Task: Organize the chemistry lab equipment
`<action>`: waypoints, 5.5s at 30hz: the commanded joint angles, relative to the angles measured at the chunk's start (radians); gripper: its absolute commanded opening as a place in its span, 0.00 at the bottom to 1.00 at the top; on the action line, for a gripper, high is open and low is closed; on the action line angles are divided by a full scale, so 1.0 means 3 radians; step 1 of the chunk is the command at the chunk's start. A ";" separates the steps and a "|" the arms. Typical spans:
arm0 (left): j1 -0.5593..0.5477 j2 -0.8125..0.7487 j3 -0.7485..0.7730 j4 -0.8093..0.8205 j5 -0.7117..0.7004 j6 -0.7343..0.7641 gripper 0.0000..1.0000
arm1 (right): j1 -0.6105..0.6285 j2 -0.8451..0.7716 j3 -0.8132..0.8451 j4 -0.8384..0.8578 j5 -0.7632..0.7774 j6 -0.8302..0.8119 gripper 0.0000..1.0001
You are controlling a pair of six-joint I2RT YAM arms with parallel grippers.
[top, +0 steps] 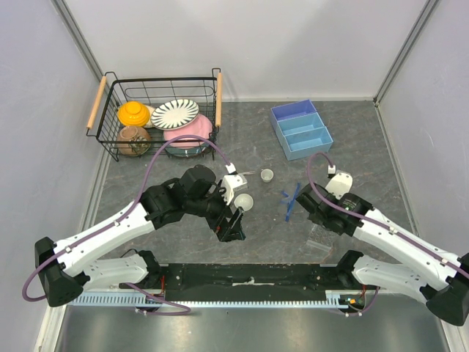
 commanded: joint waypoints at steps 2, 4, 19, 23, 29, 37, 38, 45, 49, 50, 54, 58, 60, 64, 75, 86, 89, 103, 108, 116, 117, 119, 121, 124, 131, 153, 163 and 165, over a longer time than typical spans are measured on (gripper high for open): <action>0.0020 -0.0066 0.0052 0.0047 -0.0020 0.0081 1.00 | 0.0009 0.0042 0.0298 -0.0279 -0.0196 -0.0297 0.40; 0.0015 -0.0117 0.0042 0.0052 -0.0025 0.0066 1.00 | 0.0009 0.0026 0.0309 -0.0345 -0.0289 -0.0354 0.41; 0.0015 -0.0455 -0.0116 0.0108 0.0000 -0.0047 0.99 | 0.0014 -0.0546 0.0125 -0.0658 -0.0990 -0.0420 0.46; 0.0015 -0.0470 -0.0101 0.0108 0.0010 -0.0057 0.98 | 0.0014 -0.0434 0.0114 -0.0576 -0.1092 -0.0594 0.46; 0.0015 -0.0455 -0.0086 0.0108 0.0026 -0.0057 0.98 | 0.0024 0.0020 0.0114 -0.0142 -0.1413 -0.1048 0.51; 0.0015 -0.0465 -0.0076 0.0088 0.0000 -0.0072 0.98 | 0.0131 0.0445 -0.0044 0.0298 -0.1506 -0.1131 0.53; 0.0015 -0.0455 -0.0076 0.0083 0.0000 -0.0072 0.98 | 0.0147 0.0471 -0.0064 0.0339 -0.1521 -0.1116 0.53; 0.0015 -0.0404 -0.0070 0.0083 -0.0010 -0.0031 0.98 | 0.0387 0.0772 -0.0284 0.0697 -0.1527 -0.0937 0.53; 0.0015 -0.0368 -0.0070 0.0068 -0.0025 -0.0001 0.98 | 0.0556 0.1053 -0.0249 0.0708 -0.1308 -0.0835 0.54; 0.0015 -0.0363 -0.0070 0.0067 -0.0025 0.0005 0.98 | 0.0612 0.1095 -0.0233 0.0672 -0.1271 -0.0819 0.54; 0.0020 -0.0358 -0.0081 0.0062 -0.0035 0.0020 0.98 | 0.0735 0.1238 -0.0198 0.0580 -0.1097 -0.0717 0.55; 0.0020 -0.0337 -0.0081 0.0057 -0.0051 0.0040 0.98 | 0.0766 0.1294 -0.0238 0.0559 -0.0944 -0.0615 0.56; 0.0020 -0.0322 -0.0071 0.0047 -0.0051 0.0045 0.98 | 0.0771 0.1299 -0.0244 0.0554 -0.0872 -0.0538 0.57; 0.0020 -0.0302 -0.0045 0.0027 -0.0061 0.0056 0.98 | 0.0766 0.1396 -0.0233 0.0549 -0.0704 -0.0395 0.59; 0.0020 -0.0250 -0.0024 -0.0004 -0.0092 0.0046 0.98 | 0.0755 0.1576 -0.0274 0.0585 -0.0468 -0.0104 0.62; 0.0020 -0.0158 0.0037 -0.0009 -0.0066 0.0010 0.98 | 0.0418 0.1571 -0.0224 0.0600 -0.0304 -0.0113 0.62; 0.0020 -0.0158 0.0032 -0.0014 -0.0061 0.0000 0.98 | 0.0438 0.1581 -0.0096 0.0605 -0.0386 -0.0180 0.62; 0.0030 -0.0281 -0.0060 0.0006 -0.0112 0.0045 0.98 | 0.0893 0.1586 0.0110 0.0319 -0.1046 0.0023 0.62; 0.0030 -0.0327 -0.0106 0.0057 -0.0051 0.0066 0.98 | 0.0904 0.1300 0.0053 0.0074 -0.0913 0.0622 0.63; 0.0030 -0.0419 -0.0147 0.0062 0.0118 0.0066 0.98 | 0.0904 0.1218 -0.0161 -0.0162 -0.0887 0.1404 0.63; 0.0030 -0.0424 -0.0147 0.0057 0.0133 0.0066 0.98 | 0.0904 0.1203 -0.0212 -0.0157 -0.0897 0.1456 0.63; 0.0030 -0.0439 -0.0152 0.0037 0.0159 0.0066 0.98 | 0.0909 0.1146 -0.0269 -0.0177 -0.0898 0.1603 0.63; 0.0030 -0.0460 -0.0152 0.0022 0.0179 0.0071 0.98 | 0.0909 0.1040 -0.0340 -0.0187 -0.0898 0.1701 0.63; 0.0035 -0.0465 -0.0152 0.0006 0.0184 0.0091 0.98 | 0.0904 0.0901 -0.0392 -0.0192 -0.0821 0.1834 0.64; 0.0035 -0.0429 -0.0132 0.0001 0.0205 0.0122 0.98 | 0.0858 0.0916 -0.0254 -0.0371 -0.0473 0.2049 0.64; 0.0051 -0.0312 -0.0106 -0.0060 0.0179 0.0107 0.98 | 0.0500 0.1448 -0.0325 0.0176 -0.0438 0.1820 0.67; 0.0076 -0.0164 -0.0014 -0.0081 0.0184 0.0102 0.98 | -0.0221 0.1376 -0.0412 0.0451 -0.0264 0.1201 0.67; 0.0076 -0.0112 0.0006 -0.0086 0.0179 0.0097 0.98 | -0.0405 0.1407 -0.0402 0.0513 -0.0248 0.0997 0.67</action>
